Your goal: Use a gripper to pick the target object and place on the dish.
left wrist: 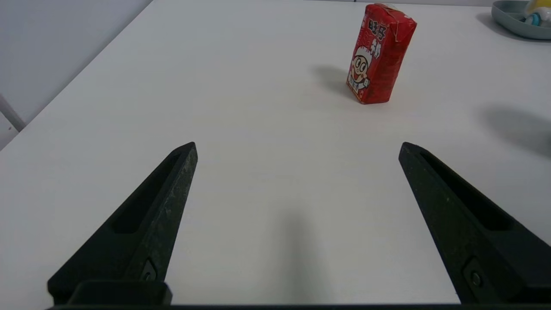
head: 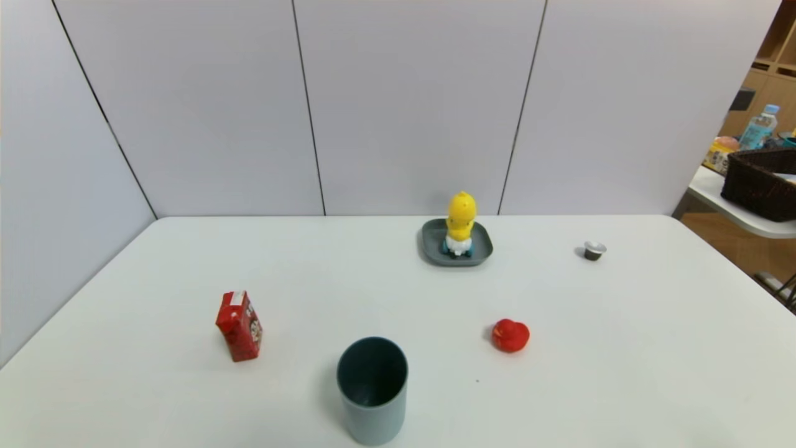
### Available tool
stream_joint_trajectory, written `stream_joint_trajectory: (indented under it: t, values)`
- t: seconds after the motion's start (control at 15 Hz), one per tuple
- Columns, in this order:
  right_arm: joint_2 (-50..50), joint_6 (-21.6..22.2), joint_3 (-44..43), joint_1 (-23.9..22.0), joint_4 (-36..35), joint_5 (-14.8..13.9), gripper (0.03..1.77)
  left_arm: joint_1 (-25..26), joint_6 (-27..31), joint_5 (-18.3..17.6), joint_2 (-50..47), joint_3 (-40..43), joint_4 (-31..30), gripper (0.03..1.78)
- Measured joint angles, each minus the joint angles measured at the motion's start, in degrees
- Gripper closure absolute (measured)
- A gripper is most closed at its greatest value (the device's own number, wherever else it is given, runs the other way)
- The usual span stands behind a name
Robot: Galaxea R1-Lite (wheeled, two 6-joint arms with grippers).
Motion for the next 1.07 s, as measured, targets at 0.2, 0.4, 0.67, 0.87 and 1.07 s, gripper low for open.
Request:
stream_joint_trajectory:
  t: [0.2, 0.4, 0.67, 0.87, 1.07]
  values:
    - [-2.65, 0.13, 0.78, -1.06, 0.12, 1.77, 0.10, 0.00, 0.00, -0.01, 0.00, 0.00, 0.00, 0.12]
    - [-5.84, 0.16, 1.91, -2.79, 0.28, 4.86, 0.10, 0.00, 0.01, 0.00, 0.00, 0.00, 0.00, 0.12]
    - [-9.78, 0.18, 4.72, -3.17, 0.30, 4.95, 0.10, 0.00, -0.02, 0.00, 0.00, 0.00, 0.00, 0.12]
    - [-12.54, 0.05, 9.55, -3.17, 0.39, 4.92, 0.10, 0.00, 0.00, 0.00, 0.00, 0.00, 0.00, 0.12]
    - [-15.04, 0.33, 13.43, -3.15, 3.75, 4.75, 0.10, 0.00, -0.02, -0.04, 0.00, 0.00, 0.00, 0.12]
